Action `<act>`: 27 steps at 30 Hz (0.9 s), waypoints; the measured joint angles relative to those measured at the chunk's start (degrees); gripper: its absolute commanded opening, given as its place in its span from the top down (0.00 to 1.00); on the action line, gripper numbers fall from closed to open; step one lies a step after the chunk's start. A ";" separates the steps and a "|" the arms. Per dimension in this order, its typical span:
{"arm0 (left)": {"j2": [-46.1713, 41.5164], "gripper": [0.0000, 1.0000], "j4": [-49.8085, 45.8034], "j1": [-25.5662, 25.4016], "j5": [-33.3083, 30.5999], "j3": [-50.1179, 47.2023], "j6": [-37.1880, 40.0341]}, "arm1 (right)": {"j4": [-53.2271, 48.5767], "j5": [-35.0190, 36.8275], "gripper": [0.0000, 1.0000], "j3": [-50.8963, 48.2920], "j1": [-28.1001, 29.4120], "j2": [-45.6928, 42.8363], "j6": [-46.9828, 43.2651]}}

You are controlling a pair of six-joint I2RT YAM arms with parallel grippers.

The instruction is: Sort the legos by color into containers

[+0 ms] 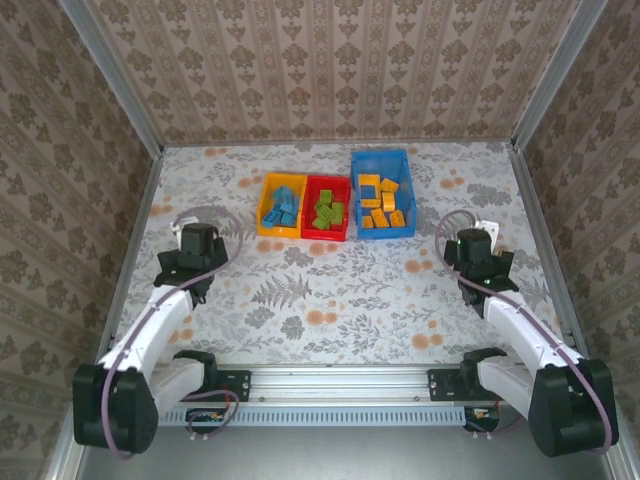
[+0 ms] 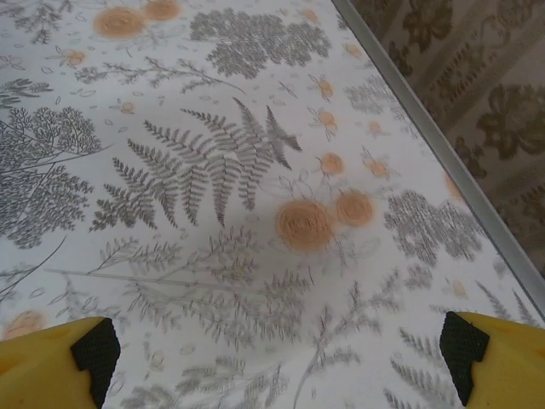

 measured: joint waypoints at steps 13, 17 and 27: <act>26.27 0.00 32.28 6.03 12.37 0.98 12.50 | 36.92 -12.52 0.00 -3.06 -4.90 19.80 -3.10; 27.10 0.00 38.14 7.30 15.37 0.70 13.16 | 42.73 -15.34 0.00 -2.51 -5.62 24.76 -3.39; 27.28 0.00 57.29 8.13 16.76 -10.82 13.66 | 57.77 -15.32 0.00 -7.61 -5.18 29.14 -3.41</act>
